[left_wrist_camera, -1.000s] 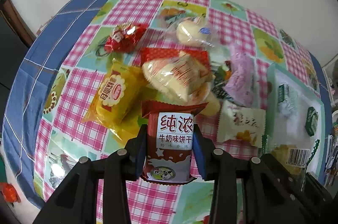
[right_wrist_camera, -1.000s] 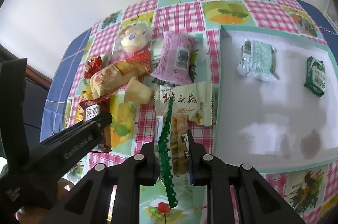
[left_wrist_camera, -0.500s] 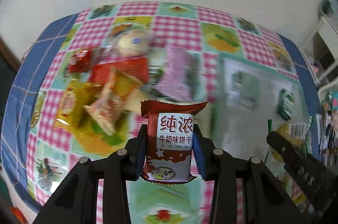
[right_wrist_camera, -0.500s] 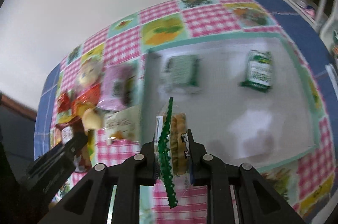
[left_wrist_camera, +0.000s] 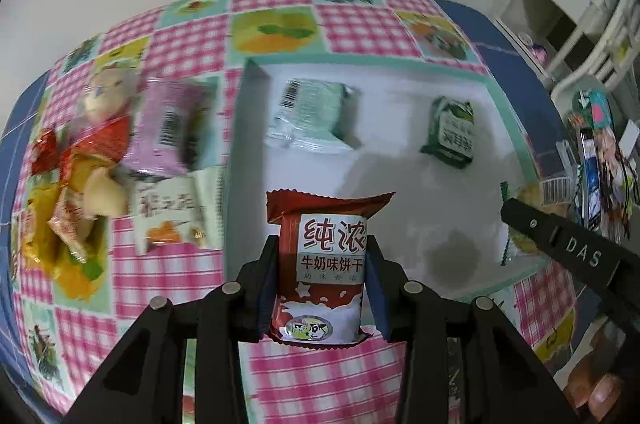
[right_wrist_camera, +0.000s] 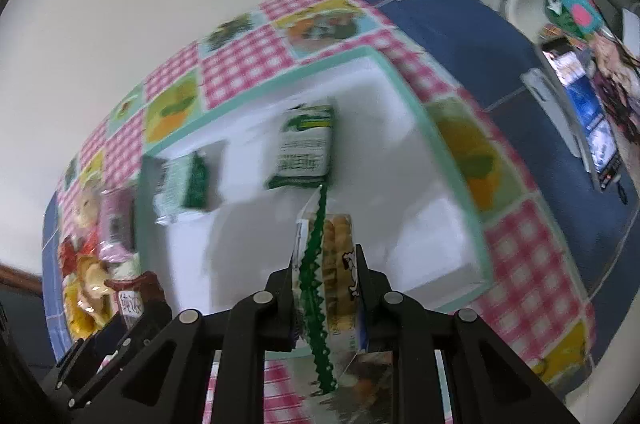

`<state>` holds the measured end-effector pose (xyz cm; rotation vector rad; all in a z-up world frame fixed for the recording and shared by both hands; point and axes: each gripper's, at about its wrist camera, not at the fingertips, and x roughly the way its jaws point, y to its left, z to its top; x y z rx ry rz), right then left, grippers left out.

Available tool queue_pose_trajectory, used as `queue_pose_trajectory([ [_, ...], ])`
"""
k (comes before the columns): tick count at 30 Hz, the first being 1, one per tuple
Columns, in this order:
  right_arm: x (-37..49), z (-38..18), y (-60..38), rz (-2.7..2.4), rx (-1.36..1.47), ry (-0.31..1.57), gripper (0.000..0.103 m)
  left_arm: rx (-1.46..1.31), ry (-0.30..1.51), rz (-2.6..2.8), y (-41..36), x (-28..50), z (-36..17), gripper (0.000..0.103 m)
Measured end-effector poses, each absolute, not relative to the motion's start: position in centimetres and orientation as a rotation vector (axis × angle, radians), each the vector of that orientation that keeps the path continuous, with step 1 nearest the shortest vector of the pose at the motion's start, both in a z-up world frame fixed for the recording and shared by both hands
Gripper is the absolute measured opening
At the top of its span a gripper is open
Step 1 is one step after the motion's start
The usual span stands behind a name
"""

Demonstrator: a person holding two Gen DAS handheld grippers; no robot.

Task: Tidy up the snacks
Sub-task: 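Carry both packets into the white tray and open both tools to release them, then move both open tools back over the snack pile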

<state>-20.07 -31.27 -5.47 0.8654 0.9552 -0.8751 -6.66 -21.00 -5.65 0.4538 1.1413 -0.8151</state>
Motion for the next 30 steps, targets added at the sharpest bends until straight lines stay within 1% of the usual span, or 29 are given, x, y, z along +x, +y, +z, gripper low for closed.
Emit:
queue_pose_trajectory([
  [7,-20.2,-6.4,-32.0,-0.920,0.848,0.998,0.023,0.435,1.154,-0.826,-21.6,-6.3,-6.6,0.041],
  [9,-19.8,-6.2,-31.7,-0.904,0.828,1.001,0.023,0.415,1.151,-0.828,-21.4,-6.0,-6.2,0.047],
  [10,-19.5,-6.0,-31.5,-0.890,0.825,0.995,0.024,0.408,1.148,-0.822,-21.2,-5.8,-6.0,0.057],
  [11,-19.3,-5.8,-31.4,-0.879,0.819,0.993,0.028,0.398,1.145,-0.817,-20.9,-5.6,-5.7,0.062],
  [12,-19.2,-5.7,-31.3,-0.870,0.812,0.989,0.030,0.389,1.145,-0.812,-20.8,-5.3,-5.6,0.062],
  [14,-19.0,-5.4,-31.0,-0.853,0.806,0.978,0.042,0.368,1.154,-0.792,-20.3,-4.7,-5.3,0.062],
  [15,-18.9,-5.3,-30.8,-0.845,0.811,0.969,0.047,0.360,1.158,-0.780,-20.0,-4.3,-5.2,0.063],
  [16,-18.8,-5.2,-30.7,-0.837,0.816,0.962,0.051,0.355,1.159,-0.756,-19.7,-3.8,-5.2,0.066],
  [19,-18.6,-5.0,-30.3,-0.837,0.810,0.960,0.053,0.351,1.153,-0.673,-18.4,-2.3,-5.0,0.077],
  [21,-18.4,-5.1,-30.1,-0.840,0.805,0.968,0.061,0.344,1.152,-0.615,-17.3,-1.1,-5.0,0.077],
  [22,-18.2,-5.2,-30.0,-0.837,0.802,0.974,0.065,0.343,1.153,-0.591,-16.7,-0.6,-5.1,0.080],
  [23,-18.0,-5.4,-29.9,-0.832,0.799,0.981,0.070,0.347,1.150,-0.564,-16.3,-0.2,-5.2,0.083],
  [24,-17.8,-5.6,-29.9,-0.829,0.794,0.988,0.072,0.358,1.143,-0.525,-15.7,0.4,-5.4,0.091],
  [25,-17.6,-5.7,-29.7,-0.825,0.786,0.995,0.076,0.368,1.138,-0.500,-15.2,0.9,-5.6,0.094],
  [28,-16.4,-6.1,-28.8,-0.798,0.741,1.027,0.083,0.389,1.149,-0.430,-14.0,2.4,-6.5,0.095],
  [30,-15.5,-6.2,-28.0,-0.777,0.714,1.038,0.091,0.379,1.167,-0.400,-13.0,3.5,-6.9,0.097],
])
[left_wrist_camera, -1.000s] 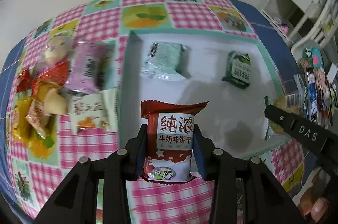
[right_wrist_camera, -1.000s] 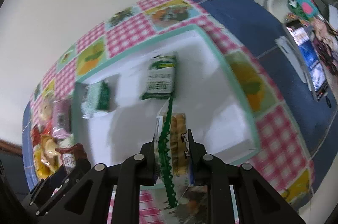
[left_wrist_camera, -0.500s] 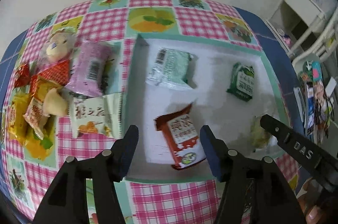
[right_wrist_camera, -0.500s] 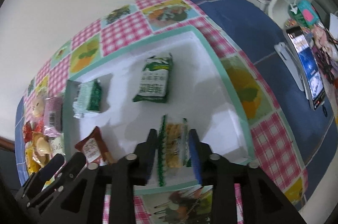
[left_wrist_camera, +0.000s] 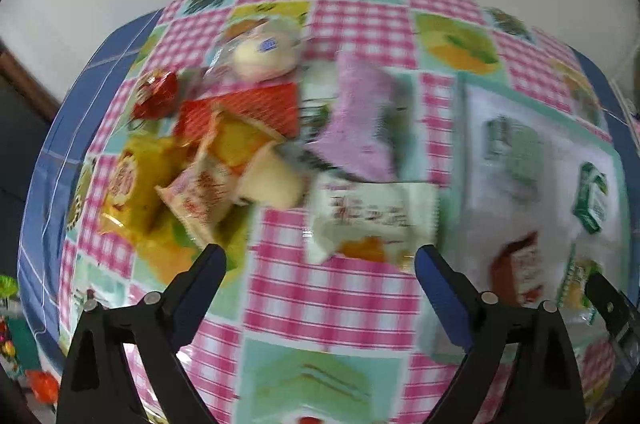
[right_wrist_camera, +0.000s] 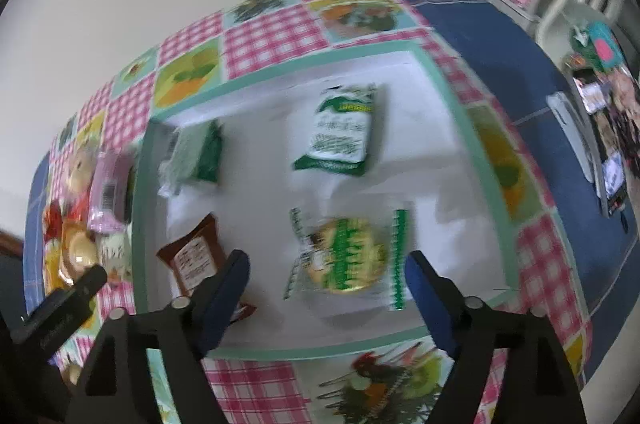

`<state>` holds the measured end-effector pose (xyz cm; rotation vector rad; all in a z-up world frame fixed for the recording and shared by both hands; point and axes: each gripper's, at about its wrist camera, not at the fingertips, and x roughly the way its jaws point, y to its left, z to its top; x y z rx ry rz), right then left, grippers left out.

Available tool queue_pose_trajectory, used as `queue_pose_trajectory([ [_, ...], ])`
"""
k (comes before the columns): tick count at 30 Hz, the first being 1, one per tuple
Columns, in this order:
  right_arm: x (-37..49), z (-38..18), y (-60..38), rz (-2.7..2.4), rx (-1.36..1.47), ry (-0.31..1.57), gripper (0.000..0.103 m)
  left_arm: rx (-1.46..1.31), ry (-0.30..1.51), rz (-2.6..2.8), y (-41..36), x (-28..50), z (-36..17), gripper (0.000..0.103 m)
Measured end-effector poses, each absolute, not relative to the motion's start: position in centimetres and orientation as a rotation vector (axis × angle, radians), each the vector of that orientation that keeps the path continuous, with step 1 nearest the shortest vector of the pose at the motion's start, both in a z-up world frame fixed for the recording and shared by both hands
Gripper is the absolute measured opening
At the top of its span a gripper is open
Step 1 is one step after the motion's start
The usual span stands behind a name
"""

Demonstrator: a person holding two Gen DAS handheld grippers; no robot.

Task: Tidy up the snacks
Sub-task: 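Move both open tools back over the snack pile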

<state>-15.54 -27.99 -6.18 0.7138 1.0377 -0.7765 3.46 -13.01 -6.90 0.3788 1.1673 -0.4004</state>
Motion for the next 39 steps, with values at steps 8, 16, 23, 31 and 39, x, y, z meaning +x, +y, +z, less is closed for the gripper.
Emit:
queue_pose_trajectory([
  [8,-12.2,-5.2,-25.0,-0.715,0.609,1.022,0.103,0.341,1.155,-0.322,-9.7,6.1,-6.7,0.100],
  [16,-8.6,-3.7,-21.6,-0.598,0.592,0.904,0.103,0.272,1.128,-0.297,-6.9,8.2,-5.9,0.102],
  [23,-4.6,-4.0,-18.0,-0.477,0.560,0.934,0.103,0.237,1.075,-0.255,-3.6,10.7,-5.0,0.102],
  [31,-0.8,-4.8,-14.8,-0.367,0.536,0.971,0.103,0.186,1.092,-0.198,0.2,13.4,-4.4,0.102],
  [39,2.0,-6.2,-14.2,-0.368,0.467,1.021,0.103,0.139,1.166,-0.197,1.6,15.2,-6.0,0.102],
])
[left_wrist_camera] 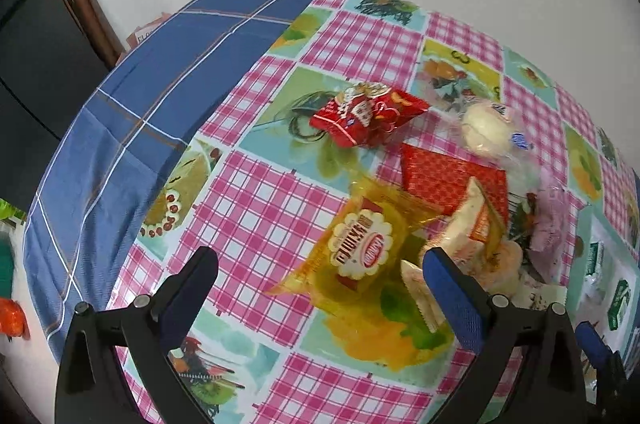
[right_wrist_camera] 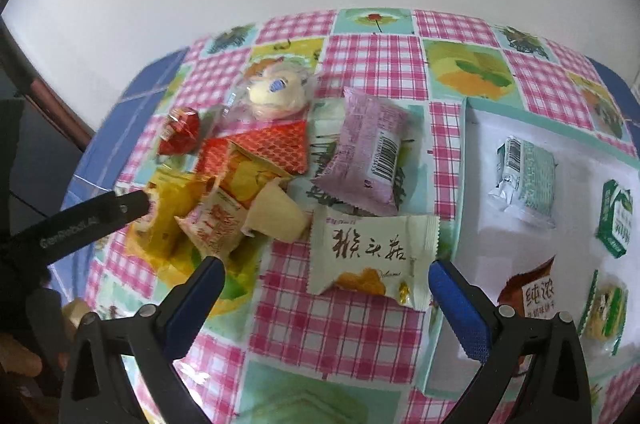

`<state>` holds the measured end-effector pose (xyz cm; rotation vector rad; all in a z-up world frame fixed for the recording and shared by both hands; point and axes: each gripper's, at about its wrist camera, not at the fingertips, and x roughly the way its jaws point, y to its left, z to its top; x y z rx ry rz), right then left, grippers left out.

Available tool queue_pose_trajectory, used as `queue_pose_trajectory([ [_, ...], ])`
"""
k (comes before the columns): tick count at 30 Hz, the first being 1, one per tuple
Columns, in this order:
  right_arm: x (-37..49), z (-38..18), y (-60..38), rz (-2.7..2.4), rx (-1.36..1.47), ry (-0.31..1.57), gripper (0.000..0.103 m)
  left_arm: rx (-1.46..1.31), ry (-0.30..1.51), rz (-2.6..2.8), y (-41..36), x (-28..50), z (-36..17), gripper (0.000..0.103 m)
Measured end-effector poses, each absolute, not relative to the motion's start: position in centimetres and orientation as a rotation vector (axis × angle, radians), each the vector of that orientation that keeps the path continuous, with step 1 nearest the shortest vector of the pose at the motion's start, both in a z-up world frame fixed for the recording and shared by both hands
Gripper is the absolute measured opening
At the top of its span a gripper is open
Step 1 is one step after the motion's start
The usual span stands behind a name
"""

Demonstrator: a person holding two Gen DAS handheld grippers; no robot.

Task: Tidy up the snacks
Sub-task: 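Move both open tools back over the snack pile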

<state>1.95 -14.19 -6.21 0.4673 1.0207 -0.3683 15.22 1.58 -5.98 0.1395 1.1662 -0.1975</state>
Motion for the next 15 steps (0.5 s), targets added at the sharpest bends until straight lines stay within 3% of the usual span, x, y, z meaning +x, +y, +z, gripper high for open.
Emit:
queue_pose_trajectory([
  [3,2.3,-7.1,-14.9,-0.388,0.482,1.042,0.102,0.129,1.185,-0.205,1.4,15.6,-6.7,0.102],
  [10,3.3,-8.8,-16.2,-0.415,0.502,1.083,0.087,0.161,1.176,-0.203,0.8,16.7,-7.4,0.101],
  [15,4.0,-9.6,-16.6,-0.442,0.490,1.105,0.079,0.170,1.201,-0.205,0.5,17.5,-8.6,0.095],
])
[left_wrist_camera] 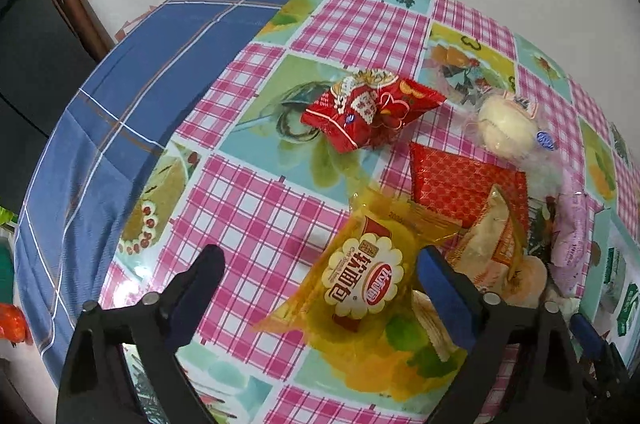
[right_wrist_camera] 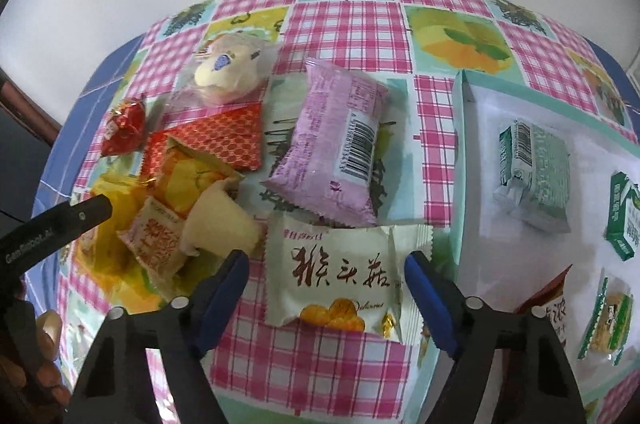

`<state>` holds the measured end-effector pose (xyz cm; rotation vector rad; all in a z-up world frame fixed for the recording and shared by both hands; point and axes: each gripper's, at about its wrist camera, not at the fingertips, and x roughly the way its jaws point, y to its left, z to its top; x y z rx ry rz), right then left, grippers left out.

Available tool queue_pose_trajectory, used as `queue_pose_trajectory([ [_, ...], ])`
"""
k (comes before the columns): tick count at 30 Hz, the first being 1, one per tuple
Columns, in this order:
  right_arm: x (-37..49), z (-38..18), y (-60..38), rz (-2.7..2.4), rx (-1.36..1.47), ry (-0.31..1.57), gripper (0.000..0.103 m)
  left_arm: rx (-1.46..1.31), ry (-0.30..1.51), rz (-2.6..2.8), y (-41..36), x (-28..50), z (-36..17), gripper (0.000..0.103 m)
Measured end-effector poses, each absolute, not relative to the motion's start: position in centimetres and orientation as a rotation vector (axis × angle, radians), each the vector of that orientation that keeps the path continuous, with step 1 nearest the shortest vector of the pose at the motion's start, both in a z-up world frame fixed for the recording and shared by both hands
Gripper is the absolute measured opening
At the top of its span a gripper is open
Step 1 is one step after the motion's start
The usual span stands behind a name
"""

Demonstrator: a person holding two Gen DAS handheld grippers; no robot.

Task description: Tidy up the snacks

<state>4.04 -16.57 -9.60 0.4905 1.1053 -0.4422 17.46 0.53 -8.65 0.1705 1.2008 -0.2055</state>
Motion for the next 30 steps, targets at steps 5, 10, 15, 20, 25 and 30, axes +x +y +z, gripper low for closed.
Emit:
queue_pose_trajectory([
  [5,4.4,-10.1,-15.8,-0.404,0.475,1.137,0.069,0.175,1.218,-0.237,-0.1,17.6,-9.3,0.081],
  [10,4.4,-10.2,-15.4,-0.411,0.443,1.148,0.056,0.187,1.230,-0.247,-0.4,17.6,-9.6,0.057],
  [15,4.4,-10.2,-15.6,-0.413,0.464,1.143,0.051,0.194,1.242,-0.251,-0.2,17.5,-9.8,0.042],
  [20,3.2,-9.9,-16.2,-0.420,0.483,1.138,0.047,0.166,1.243,-0.250,0.3,17.5,-9.5,0.041],
  [25,2.6,-8.9,-16.8,-0.426,0.505,1.118,0.025,0.154,1.220,-0.252,0.4,17.3,-8.4,0.041],
  [30,1.9,-8.6,-17.4,-0.437,0.543,1.107,0.021,0.149,1.189,-0.251,0.2,16.6,-6.8,0.041],
])
